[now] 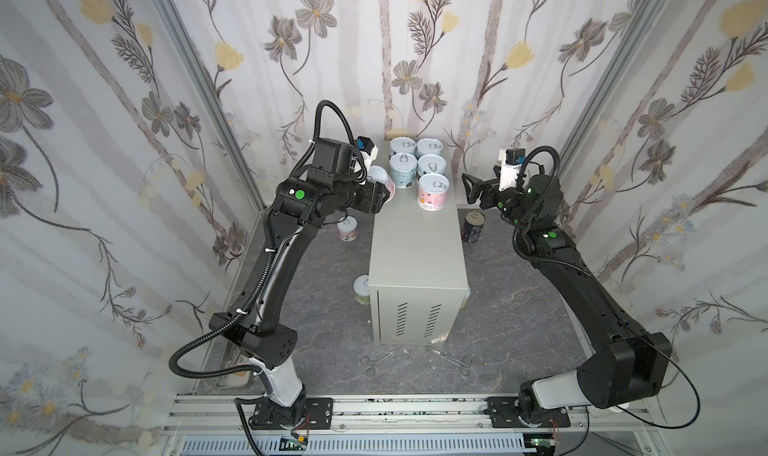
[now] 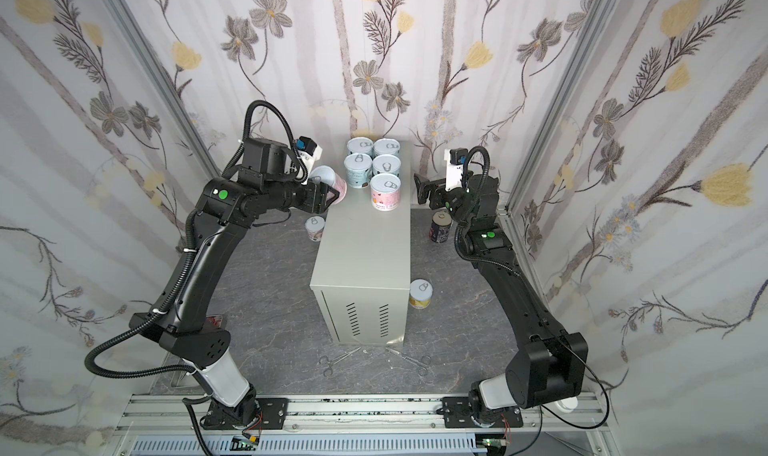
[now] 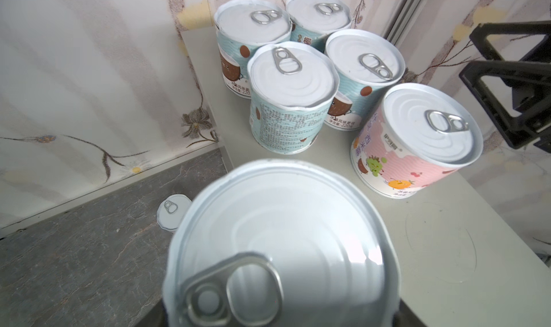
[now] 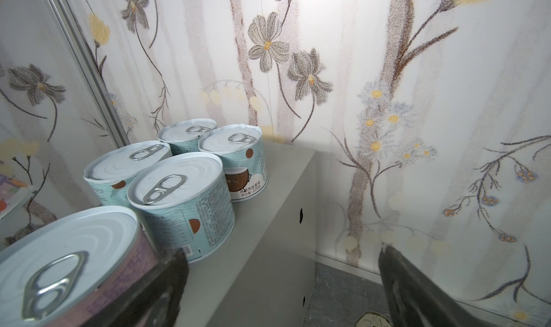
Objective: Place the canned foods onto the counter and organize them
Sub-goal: 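Carry the can with the left gripper over the cabinet beside the cluster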
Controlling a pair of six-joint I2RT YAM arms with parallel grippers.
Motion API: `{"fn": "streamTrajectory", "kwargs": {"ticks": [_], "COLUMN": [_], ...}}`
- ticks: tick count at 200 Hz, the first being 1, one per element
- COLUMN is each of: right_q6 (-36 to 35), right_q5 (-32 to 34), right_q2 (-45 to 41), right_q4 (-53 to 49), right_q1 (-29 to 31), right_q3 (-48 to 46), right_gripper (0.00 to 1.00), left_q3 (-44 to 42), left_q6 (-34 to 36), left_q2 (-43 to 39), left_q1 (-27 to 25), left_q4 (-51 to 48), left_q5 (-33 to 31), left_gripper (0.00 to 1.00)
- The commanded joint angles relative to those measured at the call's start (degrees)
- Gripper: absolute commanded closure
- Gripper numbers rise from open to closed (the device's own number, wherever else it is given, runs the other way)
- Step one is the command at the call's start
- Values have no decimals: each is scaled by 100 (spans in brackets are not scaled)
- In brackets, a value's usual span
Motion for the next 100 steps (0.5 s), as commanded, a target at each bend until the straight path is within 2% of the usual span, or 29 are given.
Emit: {"fn": "streamTrajectory", "kwargs": {"ticks": [1, 100], "right_q6": [73, 111], "right_q5": [-159, -262], "right_q2": [31, 14], "right_q4": [114, 132], "right_q1": [10, 54], "right_q3": [34, -76], "right_gripper": [0, 0], "left_q3": [115, 469], "left_q6": [111, 62], "left_q2": [59, 558], "left_q1": [-63, -286], "left_q4": [252, 287], "left_q5": [-50, -74], "left_gripper": [48, 44]}}
